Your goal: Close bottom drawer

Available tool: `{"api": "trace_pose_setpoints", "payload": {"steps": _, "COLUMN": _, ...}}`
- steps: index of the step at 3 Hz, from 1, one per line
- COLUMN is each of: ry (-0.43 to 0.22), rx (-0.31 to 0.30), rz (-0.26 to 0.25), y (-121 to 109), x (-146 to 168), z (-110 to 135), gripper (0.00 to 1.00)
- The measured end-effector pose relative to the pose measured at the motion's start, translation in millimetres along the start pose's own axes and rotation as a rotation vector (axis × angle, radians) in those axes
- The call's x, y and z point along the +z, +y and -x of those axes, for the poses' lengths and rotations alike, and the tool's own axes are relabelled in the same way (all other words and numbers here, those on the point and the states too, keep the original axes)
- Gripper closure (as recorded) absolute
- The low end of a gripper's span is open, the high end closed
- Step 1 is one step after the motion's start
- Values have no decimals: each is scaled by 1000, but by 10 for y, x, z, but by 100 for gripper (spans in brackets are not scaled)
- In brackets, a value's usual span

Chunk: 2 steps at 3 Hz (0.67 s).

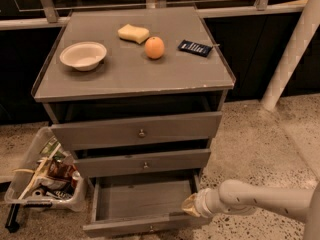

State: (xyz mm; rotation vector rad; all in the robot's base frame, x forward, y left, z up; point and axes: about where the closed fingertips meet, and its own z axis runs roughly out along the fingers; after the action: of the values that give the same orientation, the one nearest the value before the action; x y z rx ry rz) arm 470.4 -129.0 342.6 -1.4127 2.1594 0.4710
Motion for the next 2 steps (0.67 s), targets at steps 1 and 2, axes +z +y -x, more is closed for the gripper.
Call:
{"api": "trace_pose_setpoints", "payload": {"steps": 1, "ry": -13, "rx": -12, "rz": 16, "y": 59, "x": 287, "z": -228, "gripper": 100}}
{"api": "trace_pose_setpoints", "payload": {"steps": 2, "ry": -20, "rx": -6, "rz": 42, "y": 87, "x": 549, "z": -497, "gripper": 100}}
